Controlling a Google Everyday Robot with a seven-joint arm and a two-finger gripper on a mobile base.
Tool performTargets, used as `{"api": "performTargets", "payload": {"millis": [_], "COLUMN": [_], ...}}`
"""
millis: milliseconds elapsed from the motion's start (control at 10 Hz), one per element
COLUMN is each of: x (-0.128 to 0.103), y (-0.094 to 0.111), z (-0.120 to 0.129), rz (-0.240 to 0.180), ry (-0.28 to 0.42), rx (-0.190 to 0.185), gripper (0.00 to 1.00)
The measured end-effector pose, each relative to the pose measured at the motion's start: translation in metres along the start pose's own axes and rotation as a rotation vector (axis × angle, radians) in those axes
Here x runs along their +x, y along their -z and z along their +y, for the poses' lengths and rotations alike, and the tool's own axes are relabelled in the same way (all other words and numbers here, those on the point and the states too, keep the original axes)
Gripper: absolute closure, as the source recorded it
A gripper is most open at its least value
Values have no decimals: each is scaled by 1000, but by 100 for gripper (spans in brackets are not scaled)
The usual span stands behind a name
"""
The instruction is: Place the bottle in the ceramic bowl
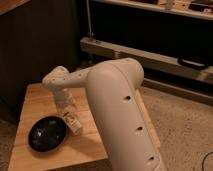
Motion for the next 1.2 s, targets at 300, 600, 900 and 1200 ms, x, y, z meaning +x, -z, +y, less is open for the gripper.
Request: {"api": "performTargets", "payload": {"millis": [300, 600, 900, 1200], "x": [0, -2, -1, -1], "y": [-7, -10, -13, -16], "z": [-4, -14, -19, -22], "rz": [-8, -23, -22, -18], "ry": [-19, -34, -41, -48], "rx": [-10, -11, 3, 8], "gripper": [35, 35, 35, 35]}}
